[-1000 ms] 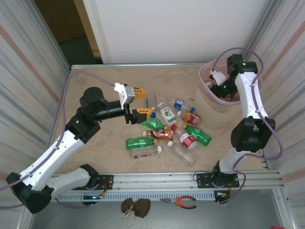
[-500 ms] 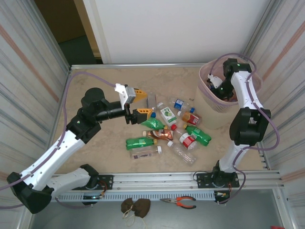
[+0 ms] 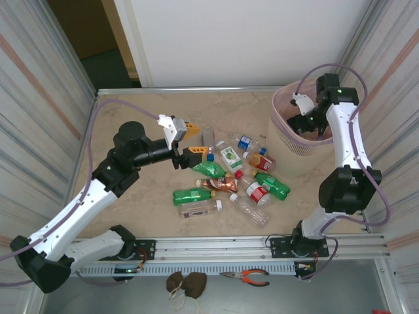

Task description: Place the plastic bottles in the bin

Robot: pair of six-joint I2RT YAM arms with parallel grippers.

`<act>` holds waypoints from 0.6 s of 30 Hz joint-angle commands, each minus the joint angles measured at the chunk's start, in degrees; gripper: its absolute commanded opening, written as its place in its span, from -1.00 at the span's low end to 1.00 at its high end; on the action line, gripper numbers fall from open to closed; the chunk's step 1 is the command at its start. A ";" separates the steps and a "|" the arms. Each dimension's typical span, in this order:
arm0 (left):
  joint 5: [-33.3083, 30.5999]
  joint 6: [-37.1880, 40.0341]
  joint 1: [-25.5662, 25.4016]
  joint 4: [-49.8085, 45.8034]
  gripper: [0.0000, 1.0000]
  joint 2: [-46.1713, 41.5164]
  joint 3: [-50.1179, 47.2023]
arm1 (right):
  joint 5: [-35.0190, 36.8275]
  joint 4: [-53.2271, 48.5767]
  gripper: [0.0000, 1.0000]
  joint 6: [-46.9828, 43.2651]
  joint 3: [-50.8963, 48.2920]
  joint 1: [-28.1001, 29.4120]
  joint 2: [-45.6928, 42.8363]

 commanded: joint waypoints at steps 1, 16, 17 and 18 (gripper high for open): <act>-5.05 -1.19 0.40 -1.88 0.44 0.50 0.31 | 1.35 0.89 0.78 2.74 -0.54 -0.23 -3.46; -28.94 -14.02 0.41 -16.92 0.47 16.79 10.10 | 8.55 17.63 0.76 19.44 -8.15 -0.28 -19.53; -30.71 -15.59 0.41 -16.93 0.49 18.36 10.34 | 9.06 18.34 0.75 20.79 -8.32 -0.30 -20.38; -32.14 -17.21 0.49 -17.12 0.49 19.75 10.66 | 9.61 18.92 0.73 22.06 -8.46 -0.30 -21.06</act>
